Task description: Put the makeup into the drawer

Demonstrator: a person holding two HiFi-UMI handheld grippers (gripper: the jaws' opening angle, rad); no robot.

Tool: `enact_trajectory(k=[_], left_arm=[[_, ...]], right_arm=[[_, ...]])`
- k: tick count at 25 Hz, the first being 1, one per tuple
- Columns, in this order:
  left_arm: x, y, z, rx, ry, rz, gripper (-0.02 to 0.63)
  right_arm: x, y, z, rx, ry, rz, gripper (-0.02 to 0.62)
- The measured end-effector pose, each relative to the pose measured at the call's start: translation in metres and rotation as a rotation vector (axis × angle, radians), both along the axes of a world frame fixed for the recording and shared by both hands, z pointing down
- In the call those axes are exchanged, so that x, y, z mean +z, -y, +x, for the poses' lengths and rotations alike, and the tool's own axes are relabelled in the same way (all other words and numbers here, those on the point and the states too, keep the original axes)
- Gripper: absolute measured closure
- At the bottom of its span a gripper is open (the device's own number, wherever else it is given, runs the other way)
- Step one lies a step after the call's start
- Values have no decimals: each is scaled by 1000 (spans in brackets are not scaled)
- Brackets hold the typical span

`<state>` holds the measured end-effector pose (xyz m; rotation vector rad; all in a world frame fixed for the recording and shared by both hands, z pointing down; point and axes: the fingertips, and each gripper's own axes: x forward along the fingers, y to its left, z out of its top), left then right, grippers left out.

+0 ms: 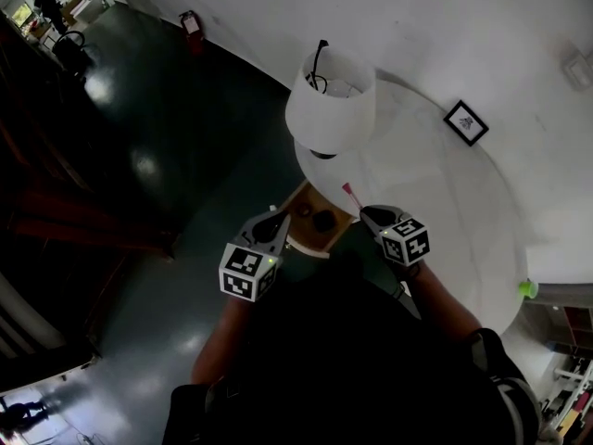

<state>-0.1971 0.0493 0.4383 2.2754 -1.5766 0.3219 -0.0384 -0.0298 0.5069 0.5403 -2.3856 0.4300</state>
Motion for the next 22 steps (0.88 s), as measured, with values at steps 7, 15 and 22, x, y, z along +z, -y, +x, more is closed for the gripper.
enact_trajectory(k=[7,15,22], left_arm=[[0,-35,-31,-26,-20,-1,594],[10,-81,-70,-60,-22,-46,594],[26,-104,-91,-83,-27,-102,594]], right_arm=[[12,-38,-41,-41,2,-47,551],[53,-50,-76,0,-9,-129,551],[85,-35,-88,28,-62,-150,551]])
